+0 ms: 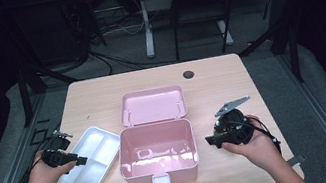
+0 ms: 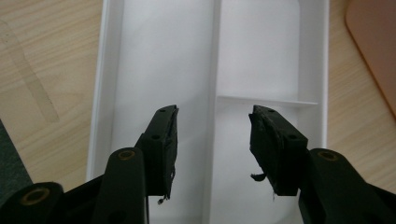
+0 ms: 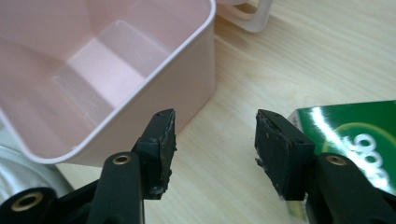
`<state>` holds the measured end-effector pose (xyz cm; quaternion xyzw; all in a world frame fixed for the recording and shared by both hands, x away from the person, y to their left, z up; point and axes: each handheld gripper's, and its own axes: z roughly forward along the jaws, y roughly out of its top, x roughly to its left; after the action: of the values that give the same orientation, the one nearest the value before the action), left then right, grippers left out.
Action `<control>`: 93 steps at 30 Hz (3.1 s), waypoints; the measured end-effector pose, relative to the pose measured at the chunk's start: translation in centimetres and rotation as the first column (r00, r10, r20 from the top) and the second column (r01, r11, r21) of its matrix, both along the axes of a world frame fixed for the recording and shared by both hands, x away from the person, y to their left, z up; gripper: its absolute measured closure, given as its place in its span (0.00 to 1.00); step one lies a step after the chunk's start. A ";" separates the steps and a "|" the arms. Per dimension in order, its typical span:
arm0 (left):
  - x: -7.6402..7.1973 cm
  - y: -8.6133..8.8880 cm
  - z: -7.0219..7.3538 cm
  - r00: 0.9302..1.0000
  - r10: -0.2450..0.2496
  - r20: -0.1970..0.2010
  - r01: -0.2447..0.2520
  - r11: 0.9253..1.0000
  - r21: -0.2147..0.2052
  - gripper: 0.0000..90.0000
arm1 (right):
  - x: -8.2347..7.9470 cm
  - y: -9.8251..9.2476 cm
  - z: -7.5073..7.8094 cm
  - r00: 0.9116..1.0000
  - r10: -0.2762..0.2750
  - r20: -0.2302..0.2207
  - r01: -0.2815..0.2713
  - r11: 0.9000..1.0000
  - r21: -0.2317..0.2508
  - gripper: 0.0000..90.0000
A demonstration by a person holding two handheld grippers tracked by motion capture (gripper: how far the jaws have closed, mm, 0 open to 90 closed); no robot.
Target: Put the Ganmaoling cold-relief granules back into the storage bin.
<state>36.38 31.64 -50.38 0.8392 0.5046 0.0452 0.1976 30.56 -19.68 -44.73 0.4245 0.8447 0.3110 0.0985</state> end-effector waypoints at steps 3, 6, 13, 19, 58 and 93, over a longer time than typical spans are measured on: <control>-0.2 -0.2 -0.1 1.000 -0.019 -0.004 0.019 1.000 -0.004 0.55 | 0.7 0.0 0.2 1.000 0.001 -0.019 -0.002 1.000 -0.028 0.53; -0.4 -0.6 -0.2 0.999 -0.040 -0.007 0.040 0.999 0.001 0.53 | 1.6 0.0 0.3 0.999 0.003 -0.052 -0.006 0.999 -0.052 0.53; -1.0 -1.1 0.3 0.998 -0.067 0.011 0.067 0.998 0.003 0.52 | 2.9 -0.1 0.3 0.997 0.009 -0.082 -0.017 0.996 -0.091 0.50; -1.2 -0.7 0.3 0.997 -0.072 0.020 0.072 0.997 0.010 0.49 | 4.7 -0.7 0.4 0.994 -0.003 -0.105 -0.018 0.980 -0.196 0.37; -1.1 0.2 0.8 0.998 -0.052 0.041 0.053 0.998 -0.016 0.44 | 10.5 -3.3 -3.9 0.948 -0.071 -0.312 -0.046 0.934 -0.355 0.09; -1.1 0.3 0.7 0.998 -0.047 0.041 0.047 0.999 -0.014 0.44 | 9.6 -2.9 -3.9 0.935 -0.058 -0.350 -0.088 0.918 -0.387 0.17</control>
<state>35.24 31.93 -49.64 0.8482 0.4810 0.0536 0.2151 40.19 -22.60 -48.62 0.4379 0.8971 0.0524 0.0262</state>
